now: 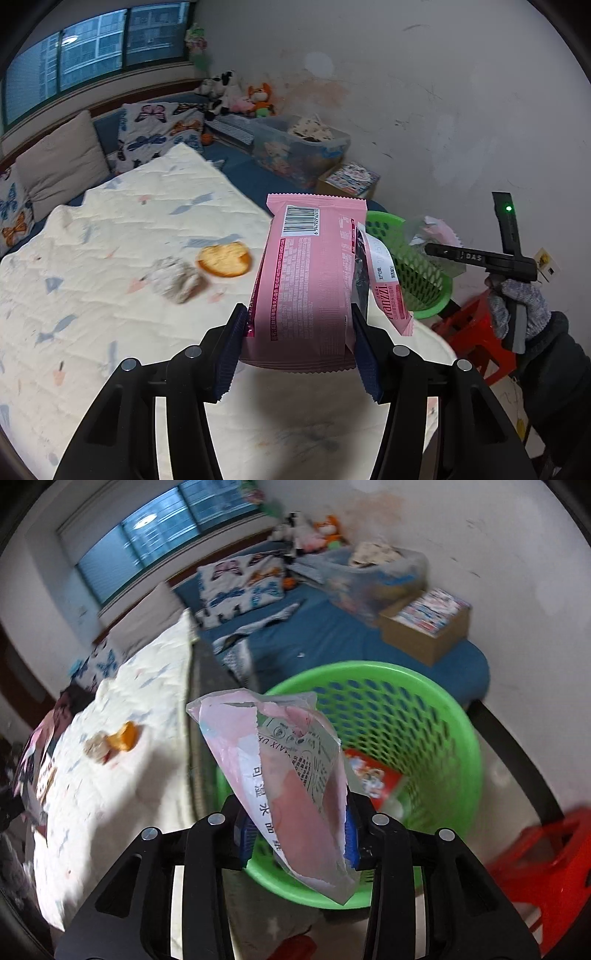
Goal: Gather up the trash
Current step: 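Carry the wrapper and plastic bag over the green wastebasket with both tools, then open the right tool to drop the bag while the left tool drops the wrapper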
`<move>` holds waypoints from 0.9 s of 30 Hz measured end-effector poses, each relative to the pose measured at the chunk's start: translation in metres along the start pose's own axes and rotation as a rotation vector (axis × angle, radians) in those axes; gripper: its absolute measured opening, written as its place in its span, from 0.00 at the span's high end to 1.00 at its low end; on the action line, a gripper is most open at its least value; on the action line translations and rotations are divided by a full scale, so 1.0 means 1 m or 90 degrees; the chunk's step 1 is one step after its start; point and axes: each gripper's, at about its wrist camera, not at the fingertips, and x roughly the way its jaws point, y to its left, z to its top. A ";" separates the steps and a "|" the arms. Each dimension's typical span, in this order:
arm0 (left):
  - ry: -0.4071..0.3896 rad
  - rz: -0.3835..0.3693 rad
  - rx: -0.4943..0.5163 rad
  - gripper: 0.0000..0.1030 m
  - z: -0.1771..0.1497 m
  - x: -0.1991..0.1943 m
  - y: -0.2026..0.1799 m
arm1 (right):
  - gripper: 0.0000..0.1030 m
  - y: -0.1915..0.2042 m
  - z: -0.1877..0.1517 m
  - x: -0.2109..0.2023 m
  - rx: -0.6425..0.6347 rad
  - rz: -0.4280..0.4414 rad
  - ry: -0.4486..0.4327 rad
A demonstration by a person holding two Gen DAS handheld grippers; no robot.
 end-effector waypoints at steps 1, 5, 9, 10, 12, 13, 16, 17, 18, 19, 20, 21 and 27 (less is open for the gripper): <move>0.001 -0.003 0.003 0.49 0.002 0.003 -0.004 | 0.61 -0.004 0.000 0.000 0.005 -0.005 -0.001; 0.010 -0.018 0.015 0.49 0.010 0.018 -0.020 | 0.52 -0.017 -0.002 0.001 0.024 -0.014 -0.003; 0.019 -0.026 0.022 0.49 0.013 0.030 -0.031 | 0.44 -0.030 -0.004 0.001 0.042 -0.014 -0.009; 0.021 -0.028 0.024 0.49 0.014 0.032 -0.034 | 0.42 -0.032 -0.005 0.001 0.045 -0.012 -0.009; 0.025 -0.032 0.025 0.49 0.017 0.038 -0.038 | 0.38 -0.034 -0.006 -0.001 0.048 -0.014 -0.012; 0.027 -0.034 0.027 0.49 0.018 0.040 -0.040 | 0.38 -0.035 -0.007 -0.003 0.048 -0.012 -0.014; 0.035 -0.040 0.031 0.49 0.021 0.050 -0.046 | 0.38 -0.037 -0.006 -0.007 0.042 -0.011 -0.017; 0.039 -0.041 0.034 0.49 0.022 0.055 -0.049 | 0.38 -0.037 -0.007 -0.010 0.038 -0.014 -0.021; 0.042 -0.041 0.037 0.49 0.022 0.059 -0.051 | 0.38 -0.037 -0.007 -0.013 0.034 -0.015 -0.024; 0.045 -0.041 0.038 0.49 0.024 0.062 -0.053 | 0.38 -0.036 -0.008 -0.015 0.031 -0.014 -0.025; 0.049 -0.042 0.040 0.49 0.024 0.067 -0.056 | 0.37 -0.037 -0.009 -0.019 0.029 -0.012 -0.029; 0.056 -0.044 0.041 0.49 0.025 0.073 -0.059 | 0.37 -0.037 -0.009 -0.022 0.028 -0.012 -0.032; 0.083 -0.046 0.057 0.49 0.032 0.099 -0.076 | 0.32 -0.039 -0.015 -0.039 0.023 -0.009 -0.050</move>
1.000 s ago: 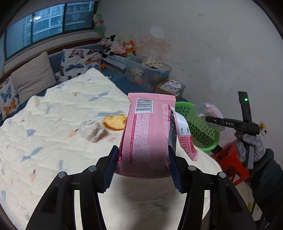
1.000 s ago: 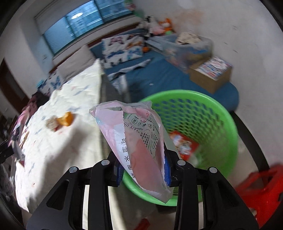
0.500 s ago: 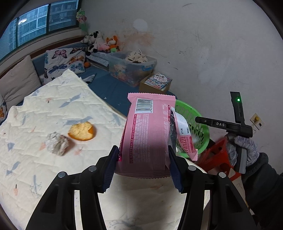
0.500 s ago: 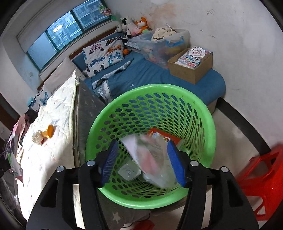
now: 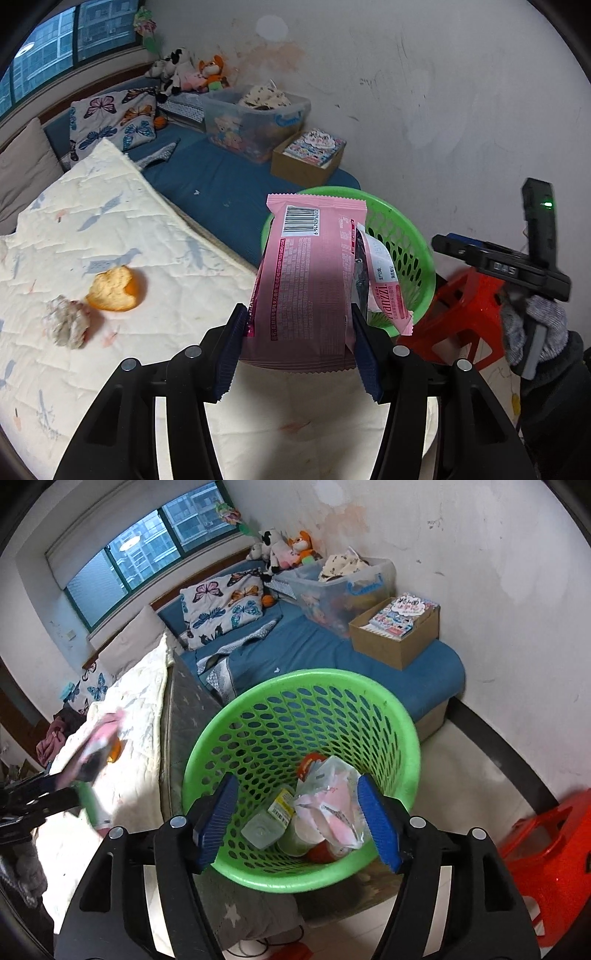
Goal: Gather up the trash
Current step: 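Open the right tool to drop the bag while the left tool drops the wrapper, then move both tools back over the mattress toward the tissue and orange peel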
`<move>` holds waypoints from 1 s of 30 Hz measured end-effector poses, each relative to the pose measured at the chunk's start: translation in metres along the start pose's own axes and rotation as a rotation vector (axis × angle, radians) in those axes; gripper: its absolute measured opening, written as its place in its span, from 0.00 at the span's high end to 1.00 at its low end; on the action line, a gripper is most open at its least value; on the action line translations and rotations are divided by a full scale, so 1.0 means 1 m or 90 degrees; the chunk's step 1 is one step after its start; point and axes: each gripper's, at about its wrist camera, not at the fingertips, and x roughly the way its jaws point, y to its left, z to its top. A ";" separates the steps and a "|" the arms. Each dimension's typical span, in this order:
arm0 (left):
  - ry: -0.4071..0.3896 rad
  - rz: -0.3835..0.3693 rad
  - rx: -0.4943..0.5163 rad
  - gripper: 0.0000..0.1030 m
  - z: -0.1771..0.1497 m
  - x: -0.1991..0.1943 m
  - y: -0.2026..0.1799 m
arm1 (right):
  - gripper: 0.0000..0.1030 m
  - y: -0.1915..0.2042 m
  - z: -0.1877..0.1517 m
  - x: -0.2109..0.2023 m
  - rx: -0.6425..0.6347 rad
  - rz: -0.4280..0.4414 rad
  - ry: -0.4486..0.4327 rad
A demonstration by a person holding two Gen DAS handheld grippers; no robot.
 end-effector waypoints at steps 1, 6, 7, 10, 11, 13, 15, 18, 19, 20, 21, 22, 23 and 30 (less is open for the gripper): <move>0.005 0.000 0.004 0.49 0.003 0.006 -0.004 | 0.32 -0.001 -0.001 -0.003 0.002 0.002 -0.003; 0.029 0.008 0.013 0.49 0.015 0.030 -0.017 | 0.32 -0.006 -0.005 -0.011 0.008 0.006 -0.010; 0.036 0.004 0.013 0.48 0.018 0.036 -0.019 | 0.32 -0.007 -0.005 -0.012 0.008 0.005 -0.010; 0.047 0.005 0.012 0.48 0.024 0.049 -0.025 | 0.32 -0.009 -0.006 -0.014 0.011 0.006 -0.011; 0.050 0.004 0.011 0.47 0.026 0.052 -0.027 | 0.32 -0.010 -0.007 -0.015 0.012 0.005 -0.012; 0.057 0.005 0.003 0.46 0.028 0.059 -0.030 | 0.32 -0.011 -0.008 -0.016 0.015 0.008 -0.013; 0.058 0.005 0.008 0.41 0.030 0.065 -0.035 | 0.32 -0.013 -0.010 -0.017 0.019 0.009 -0.014; 0.053 -0.001 0.012 0.34 0.031 0.066 -0.040 | 0.32 -0.014 -0.011 -0.017 0.020 0.008 -0.013; 0.050 0.001 0.013 0.32 0.030 0.065 -0.041 | 0.32 -0.015 -0.011 -0.017 0.022 0.010 -0.014; 0.047 -0.003 0.011 0.32 0.028 0.063 -0.041 | 0.32 -0.016 -0.012 -0.018 0.023 0.011 -0.014; 0.045 -0.007 0.007 0.32 0.027 0.061 -0.040 | 0.32 -0.016 -0.012 -0.017 0.025 0.013 -0.013; 0.044 -0.008 0.002 0.32 0.026 0.059 -0.038 | 0.32 -0.016 -0.012 -0.017 0.025 0.014 -0.012; 0.044 -0.010 -0.003 0.32 0.024 0.057 -0.036 | 0.32 -0.015 -0.012 -0.016 0.025 0.017 -0.012; 0.025 0.000 -0.032 0.32 0.006 0.030 -0.015 | 0.31 -0.005 -0.017 -0.017 0.017 0.034 -0.008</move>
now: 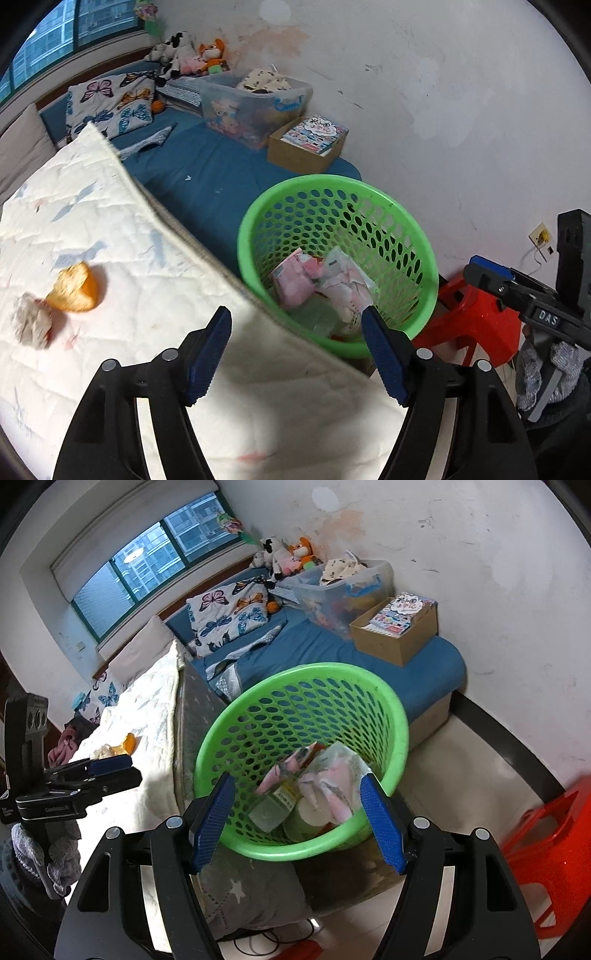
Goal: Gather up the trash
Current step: 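Move both tools back over the mattress toward the tissue and orange peel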
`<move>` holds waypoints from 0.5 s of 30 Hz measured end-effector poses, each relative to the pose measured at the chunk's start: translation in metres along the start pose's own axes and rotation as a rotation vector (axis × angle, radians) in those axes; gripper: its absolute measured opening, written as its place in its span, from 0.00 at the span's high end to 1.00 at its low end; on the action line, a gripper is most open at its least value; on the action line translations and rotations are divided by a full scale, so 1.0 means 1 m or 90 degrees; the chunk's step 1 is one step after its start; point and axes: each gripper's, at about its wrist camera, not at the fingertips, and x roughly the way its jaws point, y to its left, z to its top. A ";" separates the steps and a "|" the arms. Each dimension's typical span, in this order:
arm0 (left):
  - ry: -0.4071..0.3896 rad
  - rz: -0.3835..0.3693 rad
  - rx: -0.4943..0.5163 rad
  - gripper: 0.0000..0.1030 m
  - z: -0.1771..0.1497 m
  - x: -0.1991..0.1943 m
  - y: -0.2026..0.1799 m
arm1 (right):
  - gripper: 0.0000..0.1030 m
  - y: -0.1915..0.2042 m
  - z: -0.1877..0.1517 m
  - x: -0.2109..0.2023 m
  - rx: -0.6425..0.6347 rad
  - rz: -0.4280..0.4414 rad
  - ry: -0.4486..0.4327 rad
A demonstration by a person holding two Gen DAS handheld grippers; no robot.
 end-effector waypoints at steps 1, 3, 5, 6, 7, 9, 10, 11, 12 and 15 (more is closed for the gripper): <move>-0.004 0.004 -0.004 0.32 -0.004 -0.005 0.003 | 0.31 0.003 0.000 0.000 -0.003 0.003 0.000; -0.014 0.011 -0.008 0.32 -0.012 -0.015 0.009 | 0.31 0.008 0.000 0.000 -0.009 0.007 -0.001; -0.021 0.019 -0.015 0.32 -0.019 -0.024 0.016 | 0.31 0.013 0.001 0.001 -0.014 0.013 -0.001; -0.024 0.021 -0.019 0.32 -0.022 -0.027 0.020 | 0.31 0.016 0.001 0.001 -0.018 0.015 -0.001; -0.026 0.026 -0.023 0.32 -0.024 -0.030 0.022 | 0.31 0.020 0.002 0.001 -0.022 0.018 -0.002; -0.031 0.039 -0.031 0.32 -0.031 -0.037 0.030 | 0.31 0.026 0.002 0.002 -0.028 0.023 -0.001; -0.034 0.047 -0.032 0.32 -0.034 -0.040 0.034 | 0.31 0.030 0.002 0.003 -0.032 0.026 0.000; -0.039 0.063 -0.035 0.32 -0.038 -0.044 0.039 | 0.31 0.032 0.003 0.004 -0.035 0.029 0.001; -0.043 0.072 -0.039 0.32 -0.040 -0.047 0.045 | 0.31 0.035 0.003 0.004 -0.038 0.031 0.002; -0.053 0.091 -0.060 0.32 -0.045 -0.056 0.063 | 0.31 0.045 0.003 0.007 -0.046 0.039 0.006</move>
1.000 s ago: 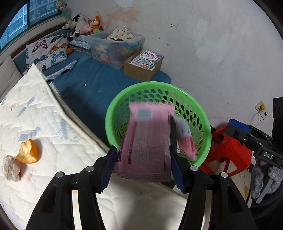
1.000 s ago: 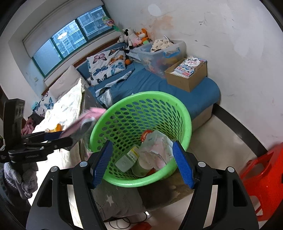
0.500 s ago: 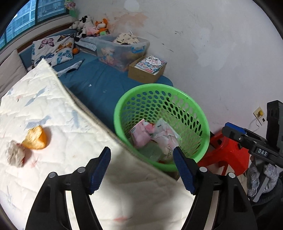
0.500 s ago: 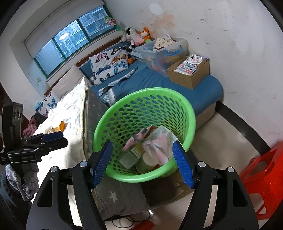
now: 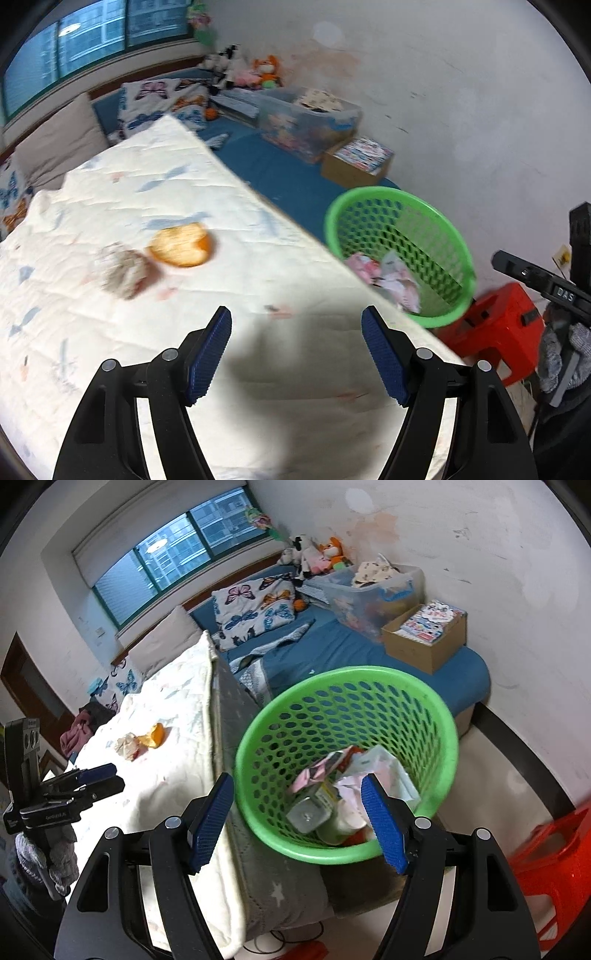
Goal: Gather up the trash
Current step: 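Move both tools back over the mattress toward the tissue and orange peel, then grasp the crumpled white tissue with the left tool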
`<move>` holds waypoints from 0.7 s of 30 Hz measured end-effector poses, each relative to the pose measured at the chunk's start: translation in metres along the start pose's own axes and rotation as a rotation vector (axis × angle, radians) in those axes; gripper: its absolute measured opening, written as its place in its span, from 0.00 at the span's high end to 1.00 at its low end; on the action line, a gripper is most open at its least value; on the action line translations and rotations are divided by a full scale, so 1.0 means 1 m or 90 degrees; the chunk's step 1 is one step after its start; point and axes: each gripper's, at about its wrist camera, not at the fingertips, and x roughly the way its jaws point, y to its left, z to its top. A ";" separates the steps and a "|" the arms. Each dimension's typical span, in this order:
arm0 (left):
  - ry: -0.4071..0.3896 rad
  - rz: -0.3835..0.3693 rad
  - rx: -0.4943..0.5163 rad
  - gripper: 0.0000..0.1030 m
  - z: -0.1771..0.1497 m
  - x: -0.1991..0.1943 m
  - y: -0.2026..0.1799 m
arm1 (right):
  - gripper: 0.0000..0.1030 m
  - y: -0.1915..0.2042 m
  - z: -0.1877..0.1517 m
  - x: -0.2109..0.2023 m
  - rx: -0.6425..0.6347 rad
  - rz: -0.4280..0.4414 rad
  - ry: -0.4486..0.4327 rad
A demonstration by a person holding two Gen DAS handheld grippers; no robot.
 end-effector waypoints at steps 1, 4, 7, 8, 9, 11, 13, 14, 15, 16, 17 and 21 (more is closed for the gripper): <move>-0.003 0.008 -0.007 0.32 0.000 -0.002 0.007 | 0.31 0.002 0.000 0.001 -0.002 0.003 0.002; -0.012 0.049 -0.024 0.32 -0.001 -0.007 0.031 | 0.31 0.014 -0.001 0.005 -0.016 0.011 0.008; -0.012 0.083 -0.050 0.32 -0.001 -0.007 0.061 | 0.31 0.027 0.000 0.011 -0.031 0.023 0.015; -0.013 0.097 -0.056 0.32 -0.001 -0.006 0.069 | 0.31 0.031 0.000 0.013 -0.035 0.025 0.017; -0.012 0.117 -0.064 0.32 0.000 -0.003 0.079 | 0.31 0.035 0.001 0.015 -0.040 0.028 0.019; -0.005 0.126 -0.083 0.32 0.002 0.002 0.097 | 0.31 0.043 0.002 0.019 -0.049 0.036 0.023; -0.002 0.134 -0.094 0.32 0.004 0.007 0.107 | 0.31 0.050 0.003 0.023 -0.056 0.042 0.025; 0.002 0.134 -0.097 0.31 0.005 0.011 0.111 | 0.31 0.054 0.004 0.026 -0.060 0.046 0.028; 0.007 0.142 -0.098 0.30 0.007 0.015 0.116 | 0.31 0.057 0.005 0.028 -0.064 0.049 0.030; 0.008 0.146 -0.098 0.29 0.009 0.019 0.117 | 0.31 0.061 0.006 0.032 -0.068 0.051 0.033; 0.010 0.147 -0.097 0.29 0.009 0.021 0.120 | 0.31 0.064 0.007 0.034 -0.070 0.053 0.034; 0.017 0.146 -0.099 0.24 0.014 0.033 0.130 | 0.31 0.076 0.009 0.045 -0.081 0.062 0.045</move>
